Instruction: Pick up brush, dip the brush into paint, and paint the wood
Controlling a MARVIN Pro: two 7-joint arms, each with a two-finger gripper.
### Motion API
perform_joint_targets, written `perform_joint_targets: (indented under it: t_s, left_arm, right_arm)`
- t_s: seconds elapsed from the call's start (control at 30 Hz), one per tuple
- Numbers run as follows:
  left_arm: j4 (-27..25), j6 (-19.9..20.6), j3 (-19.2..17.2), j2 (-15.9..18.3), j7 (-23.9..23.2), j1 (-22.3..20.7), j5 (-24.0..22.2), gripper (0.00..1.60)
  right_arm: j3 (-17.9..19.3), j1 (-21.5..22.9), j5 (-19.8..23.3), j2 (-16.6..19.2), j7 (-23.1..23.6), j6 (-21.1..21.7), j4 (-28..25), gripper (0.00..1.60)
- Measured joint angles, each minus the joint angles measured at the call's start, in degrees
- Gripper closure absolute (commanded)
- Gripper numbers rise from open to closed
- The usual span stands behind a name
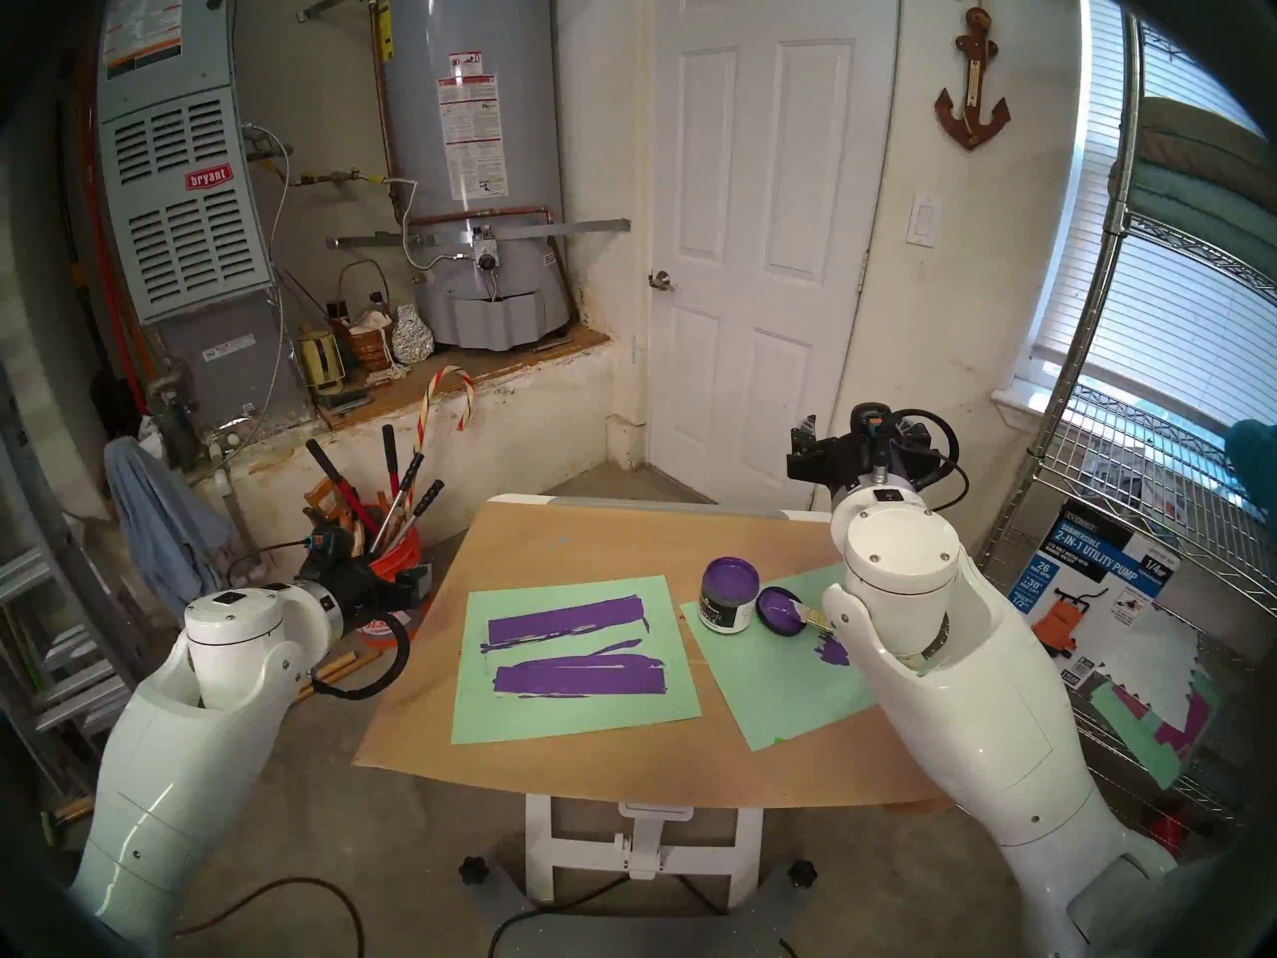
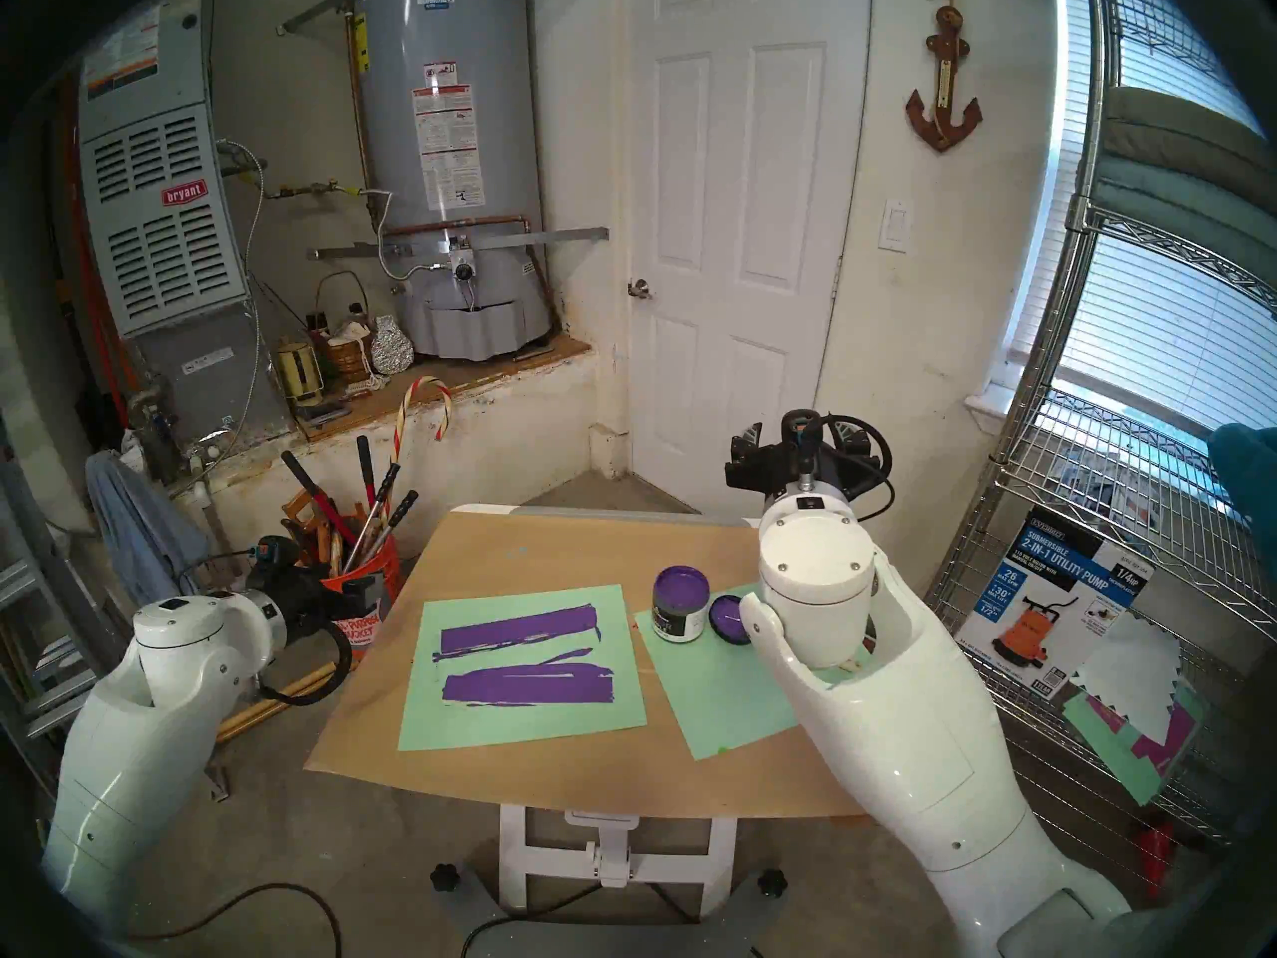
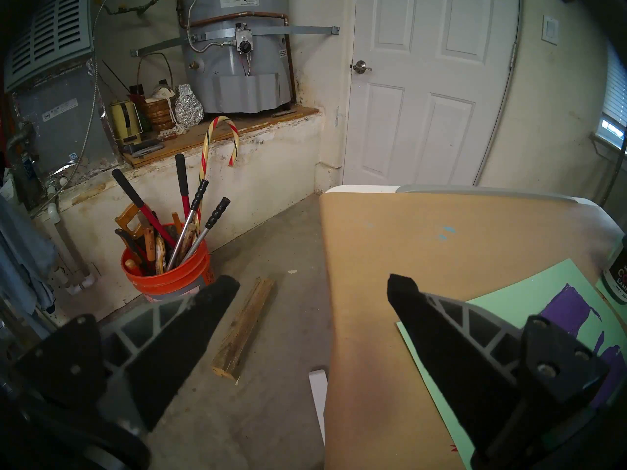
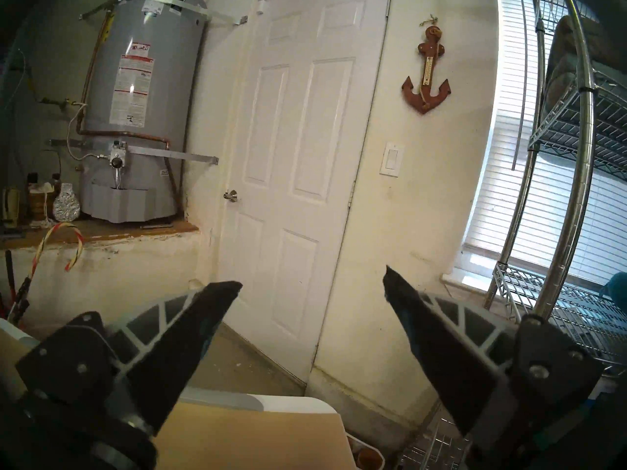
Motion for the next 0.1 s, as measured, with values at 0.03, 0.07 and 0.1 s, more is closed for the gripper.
perform_joint_targets:
  t_s: [0.03,0.07,0.1]
  left_arm:
    - [0.0,0.0,0.0,0.0,0.0,0.0,0.0,0.0]
    - [0.0,0.0,0.0,0.0,0.0,0.0,0.0,0.0]
    - [0.0,0.0,0.0,0.0,0.0,0.0,0.0,0.0]
  right_arm:
    - [0.0,0.0,0.0,0.0,0.0,0.0,0.0,0.0]
    - [0.0,0.0,0.0,0.0,0.0,-0.1,0.0,0.0]
    - [0.0,0.0,0.0,0.0,0.0,-0.1,0.0,0.0]
